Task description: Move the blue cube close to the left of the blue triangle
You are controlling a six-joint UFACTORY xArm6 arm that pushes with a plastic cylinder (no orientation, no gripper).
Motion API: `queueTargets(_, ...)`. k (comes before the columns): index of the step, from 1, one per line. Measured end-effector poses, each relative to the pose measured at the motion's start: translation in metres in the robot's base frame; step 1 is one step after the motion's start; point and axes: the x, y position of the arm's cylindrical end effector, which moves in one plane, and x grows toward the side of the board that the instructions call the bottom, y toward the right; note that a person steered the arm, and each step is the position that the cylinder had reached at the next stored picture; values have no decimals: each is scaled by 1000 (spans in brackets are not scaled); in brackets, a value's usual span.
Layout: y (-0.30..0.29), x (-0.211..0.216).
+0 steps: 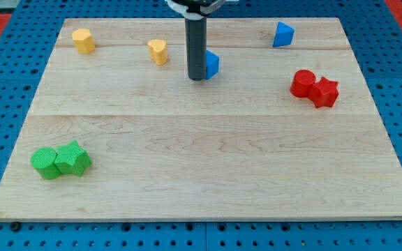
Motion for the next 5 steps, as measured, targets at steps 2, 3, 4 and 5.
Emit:
queueTargets(2, 11, -69)
queueTargets(3, 20, -83)
queueTargets(4, 54, -81)
queueTargets(5, 63, -79)
